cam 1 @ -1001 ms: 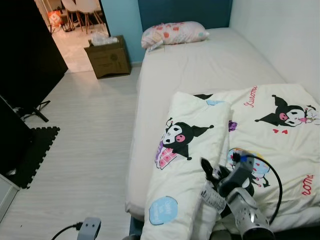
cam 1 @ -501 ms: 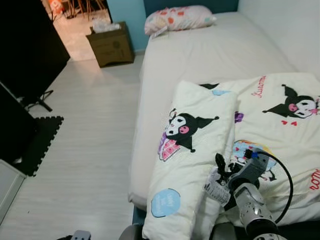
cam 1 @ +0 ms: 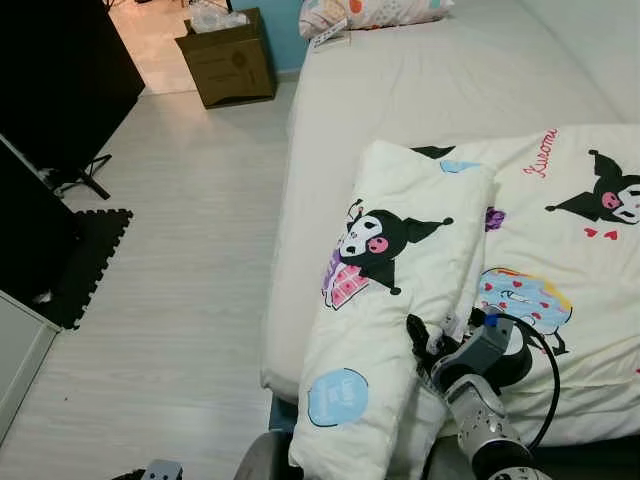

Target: Clean up the room

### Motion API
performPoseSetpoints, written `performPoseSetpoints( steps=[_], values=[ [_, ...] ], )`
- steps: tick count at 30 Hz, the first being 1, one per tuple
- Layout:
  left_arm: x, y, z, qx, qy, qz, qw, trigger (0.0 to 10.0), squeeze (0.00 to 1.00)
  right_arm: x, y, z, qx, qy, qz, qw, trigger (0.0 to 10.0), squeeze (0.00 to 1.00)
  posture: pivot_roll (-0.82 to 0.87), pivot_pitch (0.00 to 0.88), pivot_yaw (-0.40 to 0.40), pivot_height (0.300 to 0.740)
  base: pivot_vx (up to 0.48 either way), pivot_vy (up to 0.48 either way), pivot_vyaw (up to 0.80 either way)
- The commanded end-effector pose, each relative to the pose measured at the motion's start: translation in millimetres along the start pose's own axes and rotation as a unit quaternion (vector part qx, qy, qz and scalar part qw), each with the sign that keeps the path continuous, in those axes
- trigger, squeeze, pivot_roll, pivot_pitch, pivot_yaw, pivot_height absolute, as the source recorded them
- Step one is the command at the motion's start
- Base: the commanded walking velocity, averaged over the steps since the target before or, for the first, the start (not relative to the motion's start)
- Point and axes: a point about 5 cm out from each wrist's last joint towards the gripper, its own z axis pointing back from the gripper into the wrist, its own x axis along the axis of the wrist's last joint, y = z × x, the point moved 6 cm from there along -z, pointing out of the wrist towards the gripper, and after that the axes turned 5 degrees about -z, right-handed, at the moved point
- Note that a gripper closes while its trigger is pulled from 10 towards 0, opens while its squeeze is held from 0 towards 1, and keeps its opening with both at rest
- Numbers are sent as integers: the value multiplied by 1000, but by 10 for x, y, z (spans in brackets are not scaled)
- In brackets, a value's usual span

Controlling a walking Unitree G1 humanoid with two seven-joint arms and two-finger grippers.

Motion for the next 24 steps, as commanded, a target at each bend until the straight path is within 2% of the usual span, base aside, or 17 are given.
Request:
performPoseSetpoints(
  steps=[1,3,6,7,10,13,17,18,21,23,24],
  values=[
    [-156,98,61,10,18,6,1000,10000,0,-137,-28,28,-11,17,3,1000,10000,0,154,266,172,581,0,0,0],
    [-167,101,65,9,18,7,1000,10000,0,-50,-40,16,-11,2,16,1000,10000,0,153,263,172,566,0,0,0],
    [-167,101,65,9,18,7,1000,10000,0,-50,-40,16,-11,2,16,1000,10000,0,153,263,172,566,0,0,0],
    [-161,95,63,8,17,8,1000,10000,0,49,-20,5,-1,-16,17,1000,10000,0,155,264,173,556,0,0,0],
    [-153,92,61,7,16,8,1000,10000,0,134,11,-2,10,-32,15,999,10000,0,154,263,175,551,0,0,0],
    [-139,92,60,6,15,7,1000,10000,0,365,121,-12,45,-75,15,996,10000,0,152,264,176,536,0,0,0],
    [-138,95,61,6,15,7,1000,10000,0,414,148,-11,53,-84,17,995,10000,0,152,264,176,531,0,0,0],
    [-128,90,58,5,15,6,1000,10000,0,628,273,7,89,-122,0,988,10000,0,151,262,174,521,0,0,0],
    [-124,86,56,4,14,6,1000,10000,0,708,324,20,104,-137,-8,985,10000,0,151,262,174,516,0,0,0],
    [-121,81,54,3,14,6,1000,10000,0,837,415,39,125,-158,-7,979,10000,0,150,261,175,506,0,0,0],
    [-119,77,52,3,14,6,1000,10000,0,864,399,26,116,-161,-3,980,10000,0,150,263,175,506,0,0,0]
  ],
)
